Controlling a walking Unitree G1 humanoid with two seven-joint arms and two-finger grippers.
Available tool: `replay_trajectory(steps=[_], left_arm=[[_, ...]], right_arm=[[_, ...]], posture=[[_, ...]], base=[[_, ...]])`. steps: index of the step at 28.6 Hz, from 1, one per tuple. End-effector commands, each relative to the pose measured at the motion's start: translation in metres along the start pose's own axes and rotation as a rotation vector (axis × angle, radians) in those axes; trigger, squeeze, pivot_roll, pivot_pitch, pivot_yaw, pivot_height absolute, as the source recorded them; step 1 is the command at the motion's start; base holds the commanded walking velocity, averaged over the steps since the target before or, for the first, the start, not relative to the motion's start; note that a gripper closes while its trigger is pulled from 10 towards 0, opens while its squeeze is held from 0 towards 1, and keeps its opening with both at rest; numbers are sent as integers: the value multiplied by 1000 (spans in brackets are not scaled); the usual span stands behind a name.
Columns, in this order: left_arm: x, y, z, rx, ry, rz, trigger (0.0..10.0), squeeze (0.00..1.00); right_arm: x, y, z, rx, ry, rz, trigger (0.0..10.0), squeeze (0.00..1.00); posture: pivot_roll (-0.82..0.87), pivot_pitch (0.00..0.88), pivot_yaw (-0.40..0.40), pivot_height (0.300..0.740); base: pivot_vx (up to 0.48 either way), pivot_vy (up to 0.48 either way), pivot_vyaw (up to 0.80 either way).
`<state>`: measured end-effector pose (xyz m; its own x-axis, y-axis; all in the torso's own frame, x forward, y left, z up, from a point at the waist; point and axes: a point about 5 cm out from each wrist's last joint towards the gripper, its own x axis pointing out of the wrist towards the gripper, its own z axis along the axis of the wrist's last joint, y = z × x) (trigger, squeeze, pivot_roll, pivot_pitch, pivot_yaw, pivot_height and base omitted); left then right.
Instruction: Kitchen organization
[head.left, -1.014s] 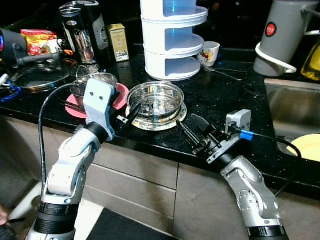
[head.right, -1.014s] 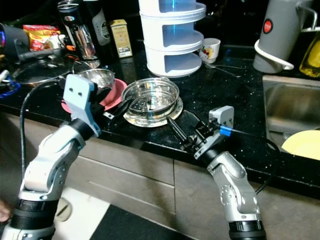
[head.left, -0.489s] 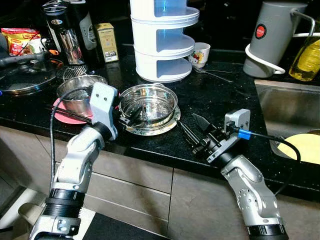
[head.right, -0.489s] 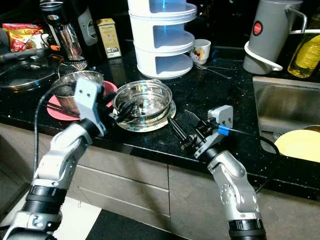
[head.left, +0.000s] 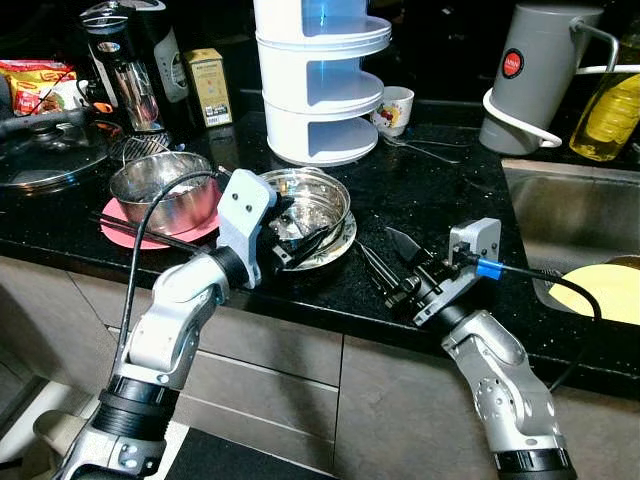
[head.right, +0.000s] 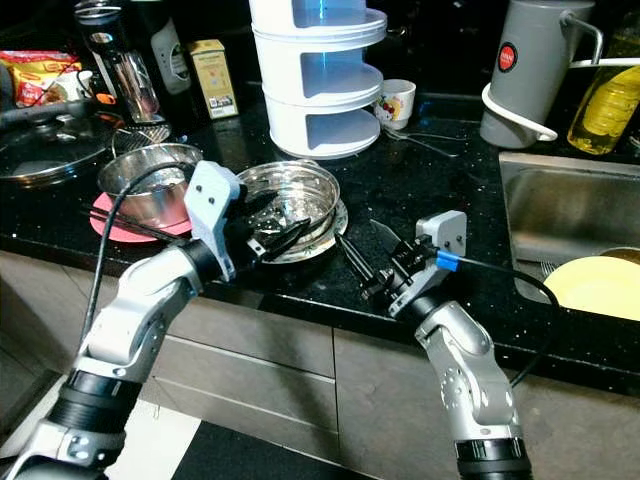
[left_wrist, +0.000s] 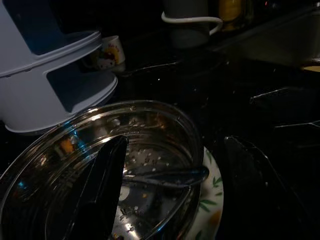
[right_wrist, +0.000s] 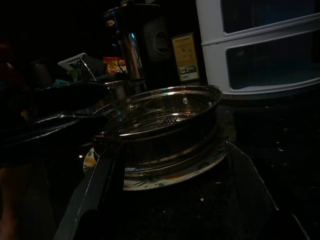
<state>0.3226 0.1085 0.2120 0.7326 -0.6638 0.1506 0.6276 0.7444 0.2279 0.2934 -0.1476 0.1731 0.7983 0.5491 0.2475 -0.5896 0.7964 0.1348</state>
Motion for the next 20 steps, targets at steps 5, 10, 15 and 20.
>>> replay_trajectory(steps=[5, 10, 15, 20], left_arm=[[-8, 8, -12, 99, 83, 26, 10000, 0], [-7, 14, -14, 144, 98, 61, 10000, 0], [1, 19, -10, 168, 78, 75, 10000, 0], [5, 22, -4, 178, 47, 109, 10000, 0]], right_arm=[[2, 2, -2, 0, 5, 8, 10000, 0], [2, 3, -1, 0, 3, 8, 10000, 0], [1, 2, 0, -7, 2, 5, 10000, 0], [0, 1, 2, -12, -1, 0, 10000, 0]], posture=[[-49, 0, 24, 740], [-56, 0, 27, 740], [-64, 0, 28, 740], [-73, 0, 32, 740]], base=[[0, 0, 0], [0, 0, 0], [0, 0, 0], [0, 0, 0]])
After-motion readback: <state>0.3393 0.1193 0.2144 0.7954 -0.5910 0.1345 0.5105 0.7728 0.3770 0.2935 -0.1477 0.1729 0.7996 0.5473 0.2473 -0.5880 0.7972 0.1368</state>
